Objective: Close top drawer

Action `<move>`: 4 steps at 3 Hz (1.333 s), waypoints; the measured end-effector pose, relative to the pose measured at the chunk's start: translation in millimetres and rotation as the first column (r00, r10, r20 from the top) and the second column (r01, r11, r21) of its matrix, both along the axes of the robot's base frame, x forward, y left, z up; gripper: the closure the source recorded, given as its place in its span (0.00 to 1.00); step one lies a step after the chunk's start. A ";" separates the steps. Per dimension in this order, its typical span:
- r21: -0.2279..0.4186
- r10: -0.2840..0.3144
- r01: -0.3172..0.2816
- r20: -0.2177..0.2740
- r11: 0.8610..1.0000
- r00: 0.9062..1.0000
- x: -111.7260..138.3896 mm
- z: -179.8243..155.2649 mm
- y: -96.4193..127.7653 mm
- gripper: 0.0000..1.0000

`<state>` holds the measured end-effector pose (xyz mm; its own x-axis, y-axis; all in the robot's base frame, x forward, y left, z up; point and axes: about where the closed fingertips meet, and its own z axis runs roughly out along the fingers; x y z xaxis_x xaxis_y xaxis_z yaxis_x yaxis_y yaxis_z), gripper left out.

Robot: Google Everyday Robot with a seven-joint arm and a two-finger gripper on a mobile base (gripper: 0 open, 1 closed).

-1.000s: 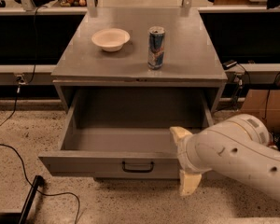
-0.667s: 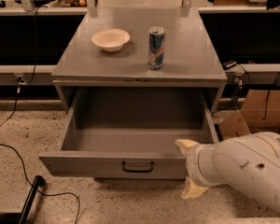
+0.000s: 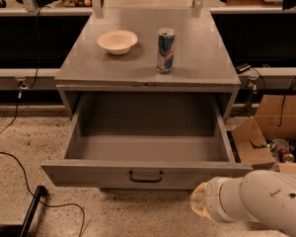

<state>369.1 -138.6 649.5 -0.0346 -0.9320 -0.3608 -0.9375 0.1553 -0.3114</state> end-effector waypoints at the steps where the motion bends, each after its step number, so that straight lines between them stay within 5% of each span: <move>1: 0.001 0.002 -0.002 -0.003 1.000 1.000 -0.2 -1.3 0.5 0.96; 3: 0.161 0.057 -0.047 -0.058 0.986 0.997 14.3 -48.3 2.6 1.00; 4: 0.218 0.118 -0.110 -0.027 0.970 0.993 24.6 -66.6 9.7 1.00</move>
Offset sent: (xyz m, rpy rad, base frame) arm 0.0069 -0.0033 -0.0674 0.1608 0.1168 0.0400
